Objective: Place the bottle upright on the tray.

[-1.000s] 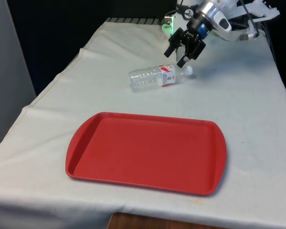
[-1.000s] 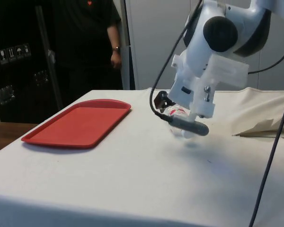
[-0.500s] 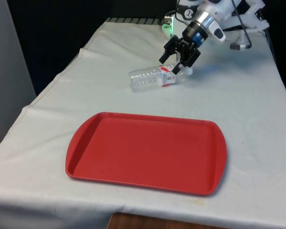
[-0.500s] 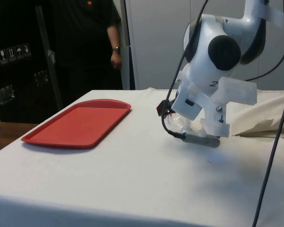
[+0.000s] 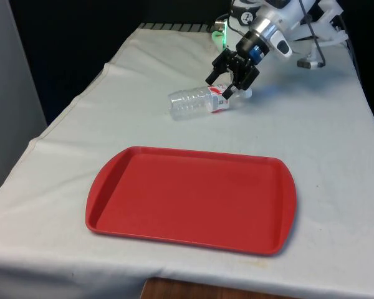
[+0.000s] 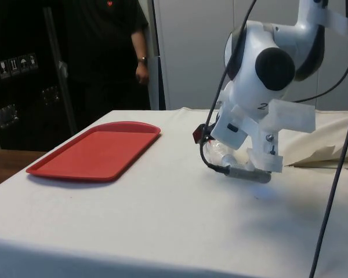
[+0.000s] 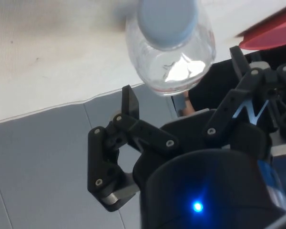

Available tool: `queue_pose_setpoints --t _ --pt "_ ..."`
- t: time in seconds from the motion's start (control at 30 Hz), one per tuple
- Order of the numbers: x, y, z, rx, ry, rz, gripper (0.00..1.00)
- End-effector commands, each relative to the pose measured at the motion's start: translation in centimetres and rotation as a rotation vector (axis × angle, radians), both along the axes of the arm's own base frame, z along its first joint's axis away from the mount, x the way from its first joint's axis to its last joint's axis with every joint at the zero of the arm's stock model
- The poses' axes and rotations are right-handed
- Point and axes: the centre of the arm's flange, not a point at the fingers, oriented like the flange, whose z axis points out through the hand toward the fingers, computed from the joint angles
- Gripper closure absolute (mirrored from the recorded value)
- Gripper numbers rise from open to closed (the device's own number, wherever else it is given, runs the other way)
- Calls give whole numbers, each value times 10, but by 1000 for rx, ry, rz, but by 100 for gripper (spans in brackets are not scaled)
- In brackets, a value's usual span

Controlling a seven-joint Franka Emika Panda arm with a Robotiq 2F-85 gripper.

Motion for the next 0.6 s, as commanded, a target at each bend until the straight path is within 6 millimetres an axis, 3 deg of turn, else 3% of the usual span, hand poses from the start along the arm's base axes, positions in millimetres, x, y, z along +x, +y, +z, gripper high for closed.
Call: queue_pose_setpoints --t 0.0,0.57 --pt "2 0 -3 -2 -12 2 0" --pt "2 -4 -14 -39 -64 -28 0"
